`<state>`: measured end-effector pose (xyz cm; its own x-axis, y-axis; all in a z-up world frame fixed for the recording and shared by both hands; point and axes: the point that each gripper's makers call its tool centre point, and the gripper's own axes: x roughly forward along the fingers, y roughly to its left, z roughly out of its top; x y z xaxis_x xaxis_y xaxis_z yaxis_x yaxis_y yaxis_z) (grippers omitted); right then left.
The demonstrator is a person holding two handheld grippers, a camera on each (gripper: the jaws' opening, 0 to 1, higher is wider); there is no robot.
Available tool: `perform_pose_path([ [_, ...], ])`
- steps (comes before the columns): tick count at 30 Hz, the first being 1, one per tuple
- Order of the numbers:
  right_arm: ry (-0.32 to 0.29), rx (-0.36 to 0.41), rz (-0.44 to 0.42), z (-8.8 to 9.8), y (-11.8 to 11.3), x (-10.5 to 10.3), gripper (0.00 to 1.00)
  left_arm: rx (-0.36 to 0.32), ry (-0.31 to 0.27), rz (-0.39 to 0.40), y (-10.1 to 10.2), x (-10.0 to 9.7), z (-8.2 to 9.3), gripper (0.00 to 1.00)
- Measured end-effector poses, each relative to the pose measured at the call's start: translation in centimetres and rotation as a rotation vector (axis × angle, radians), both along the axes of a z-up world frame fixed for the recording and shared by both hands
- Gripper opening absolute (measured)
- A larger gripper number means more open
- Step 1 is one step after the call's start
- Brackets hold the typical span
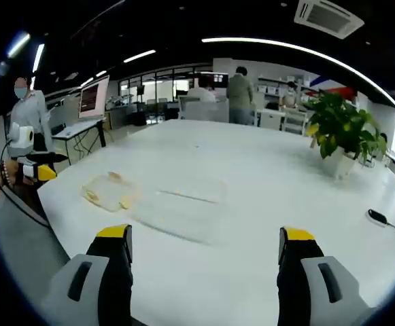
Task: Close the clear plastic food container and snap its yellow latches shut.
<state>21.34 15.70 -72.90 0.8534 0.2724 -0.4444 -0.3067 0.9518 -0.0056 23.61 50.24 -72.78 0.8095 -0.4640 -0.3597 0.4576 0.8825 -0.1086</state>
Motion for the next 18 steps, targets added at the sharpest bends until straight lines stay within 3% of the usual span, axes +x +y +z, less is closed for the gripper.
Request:
perform_pose_path([
  [18, 0.004, -0.002, -0.014, -0.15, -0.66, 0.33, 0.86, 0.006, 0.012, -0.02, -0.72, 0.15, -0.38, 0.97],
])
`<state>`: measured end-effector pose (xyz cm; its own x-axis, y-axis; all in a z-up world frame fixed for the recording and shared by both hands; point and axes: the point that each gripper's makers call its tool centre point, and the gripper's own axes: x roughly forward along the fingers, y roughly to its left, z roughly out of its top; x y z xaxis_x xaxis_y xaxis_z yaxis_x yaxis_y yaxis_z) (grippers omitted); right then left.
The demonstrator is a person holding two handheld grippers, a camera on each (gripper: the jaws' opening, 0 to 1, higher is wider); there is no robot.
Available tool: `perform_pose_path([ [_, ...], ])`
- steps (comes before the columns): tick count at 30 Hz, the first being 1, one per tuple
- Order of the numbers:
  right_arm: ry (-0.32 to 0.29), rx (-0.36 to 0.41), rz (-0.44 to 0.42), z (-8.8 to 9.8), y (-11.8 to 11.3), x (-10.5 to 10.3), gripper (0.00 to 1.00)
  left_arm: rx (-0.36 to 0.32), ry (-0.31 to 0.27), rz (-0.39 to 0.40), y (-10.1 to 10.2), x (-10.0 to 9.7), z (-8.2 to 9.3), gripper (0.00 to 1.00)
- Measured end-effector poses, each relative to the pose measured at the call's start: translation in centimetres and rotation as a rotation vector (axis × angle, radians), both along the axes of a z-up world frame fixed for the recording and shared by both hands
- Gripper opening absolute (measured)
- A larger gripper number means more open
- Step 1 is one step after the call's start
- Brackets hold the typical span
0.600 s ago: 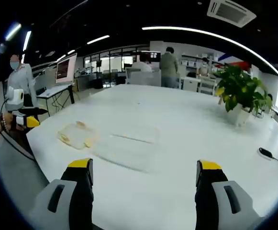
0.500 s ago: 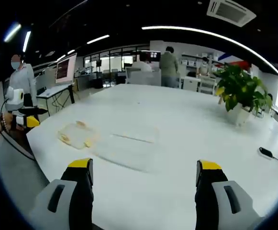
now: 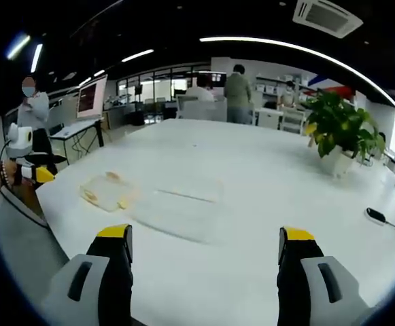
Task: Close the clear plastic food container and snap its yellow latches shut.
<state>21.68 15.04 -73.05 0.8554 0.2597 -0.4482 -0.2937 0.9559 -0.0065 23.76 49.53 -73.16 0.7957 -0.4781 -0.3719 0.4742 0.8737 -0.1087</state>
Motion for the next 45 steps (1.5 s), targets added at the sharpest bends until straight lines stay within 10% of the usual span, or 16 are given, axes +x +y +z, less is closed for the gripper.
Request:
perform_pose_path([
  [45, 0.02, -0.013, -0.005, -0.37, 0.34, -0.32, 0.85, 0.002, 0.027, -0.003, 0.45, -0.19, -0.5, 0.95],
])
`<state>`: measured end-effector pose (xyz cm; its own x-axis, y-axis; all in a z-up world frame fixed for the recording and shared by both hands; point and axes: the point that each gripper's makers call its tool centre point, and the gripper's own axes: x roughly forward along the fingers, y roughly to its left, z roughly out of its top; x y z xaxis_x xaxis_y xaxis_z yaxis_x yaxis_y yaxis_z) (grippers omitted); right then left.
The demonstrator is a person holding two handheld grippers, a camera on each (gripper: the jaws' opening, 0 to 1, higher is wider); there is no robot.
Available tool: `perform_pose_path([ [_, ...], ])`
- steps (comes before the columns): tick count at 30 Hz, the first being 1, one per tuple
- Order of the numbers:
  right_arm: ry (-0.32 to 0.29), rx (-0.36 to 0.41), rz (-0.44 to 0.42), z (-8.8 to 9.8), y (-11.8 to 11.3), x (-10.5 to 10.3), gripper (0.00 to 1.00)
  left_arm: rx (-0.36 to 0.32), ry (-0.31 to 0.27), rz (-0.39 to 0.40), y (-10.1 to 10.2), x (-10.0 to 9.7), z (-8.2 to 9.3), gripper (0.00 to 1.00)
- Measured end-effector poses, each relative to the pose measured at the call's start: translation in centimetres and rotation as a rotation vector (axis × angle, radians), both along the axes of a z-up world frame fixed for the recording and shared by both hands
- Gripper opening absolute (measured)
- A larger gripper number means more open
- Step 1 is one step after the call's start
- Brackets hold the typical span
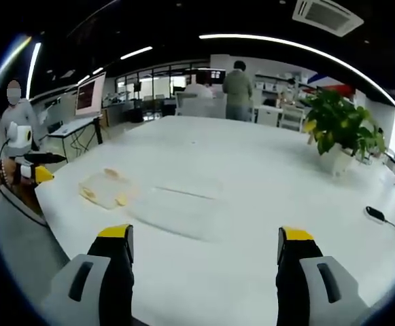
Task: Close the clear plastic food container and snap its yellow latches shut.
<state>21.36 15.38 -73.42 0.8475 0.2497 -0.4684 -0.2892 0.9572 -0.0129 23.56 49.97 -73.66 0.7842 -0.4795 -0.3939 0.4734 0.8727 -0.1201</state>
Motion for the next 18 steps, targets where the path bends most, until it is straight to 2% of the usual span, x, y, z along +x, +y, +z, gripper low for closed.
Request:
perform_pose_path([
  [18, 0.005, -0.006, 0.006, 0.05, 0.06, -0.03, 0.85, 0.002, 0.011, -0.002, -0.02, -0.09, -0.08, 0.95],
])
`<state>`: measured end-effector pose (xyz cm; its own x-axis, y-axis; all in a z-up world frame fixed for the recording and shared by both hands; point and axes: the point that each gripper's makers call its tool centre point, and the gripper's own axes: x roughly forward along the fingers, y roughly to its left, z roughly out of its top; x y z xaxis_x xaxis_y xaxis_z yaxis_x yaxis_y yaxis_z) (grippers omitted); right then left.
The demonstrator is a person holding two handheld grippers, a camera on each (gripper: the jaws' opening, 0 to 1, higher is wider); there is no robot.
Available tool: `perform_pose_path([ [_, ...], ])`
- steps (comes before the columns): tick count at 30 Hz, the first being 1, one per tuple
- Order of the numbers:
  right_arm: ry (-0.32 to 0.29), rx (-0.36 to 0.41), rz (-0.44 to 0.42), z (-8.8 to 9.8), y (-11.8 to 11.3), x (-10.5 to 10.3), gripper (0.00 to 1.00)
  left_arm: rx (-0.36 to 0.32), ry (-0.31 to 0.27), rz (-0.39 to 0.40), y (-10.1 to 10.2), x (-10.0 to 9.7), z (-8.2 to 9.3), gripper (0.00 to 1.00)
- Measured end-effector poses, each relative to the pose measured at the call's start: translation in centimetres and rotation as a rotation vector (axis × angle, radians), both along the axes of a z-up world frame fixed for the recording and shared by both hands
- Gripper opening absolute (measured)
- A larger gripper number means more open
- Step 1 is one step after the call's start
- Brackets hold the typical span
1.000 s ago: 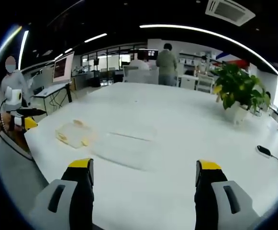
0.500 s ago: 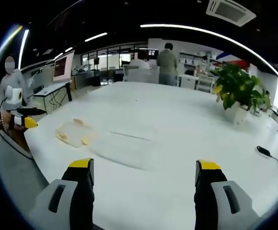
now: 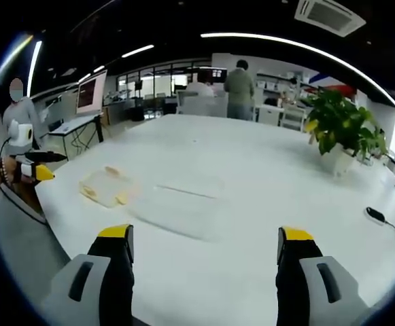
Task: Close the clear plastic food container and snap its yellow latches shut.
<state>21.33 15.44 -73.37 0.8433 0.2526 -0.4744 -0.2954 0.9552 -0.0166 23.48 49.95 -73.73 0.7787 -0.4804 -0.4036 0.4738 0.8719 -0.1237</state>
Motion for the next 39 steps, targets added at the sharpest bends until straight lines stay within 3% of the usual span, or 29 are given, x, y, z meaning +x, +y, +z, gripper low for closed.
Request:
perform_pose_path([
  [7, -0.027, -0.063, -0.003, 0.7, -0.2, 0.5, 0.86, 0.013, 0.003, 0.005, 0.5, 0.3, -0.2, 0.95],
  [9, -0.049, -0.084, 0.019, 0.9, 0.2, 0.9, 0.88, 0.023, 0.002, 0.0, 0.6, 0.4, -0.3, 0.95],
  [12, -0.026, -0.125, 0.038, 0.4, 0.6, 1.5, 0.87, 0.079, -0.004, 0.0, 1.2, 0.7, -0.6, 0.95],
  [16, -0.053, -0.165, 0.112, 1.1, 2.3, 2.5, 0.88, 0.09, -0.006, -0.012, 1.5, 1.1, -0.5, 0.95],
  [24, -0.117, -0.371, 0.322, 2.3, 6.8, 5.2, 0.87, 0.212, -0.019, -0.053, 3.6, 3.0, -0.5, 0.95],
  [30, -0.14, -0.444, 0.461, 1.9, 10.6, 6.9, 0.87, 0.371, -0.027, -0.134, 4.7, 4.3, -0.5, 0.95],
  [35, -0.154, -0.464, 0.532, 1.7, 13.1, 8.1, 0.87, 0.418, -0.026, -0.172, 5.1, 5.1, -0.4, 0.95],
  [39, -0.153, -0.479, 0.578, 1.1, 14.4, 9.0, 0.87, 0.522, -0.022, -0.226, 6.0, 5.7, -1.1, 0.95],
])
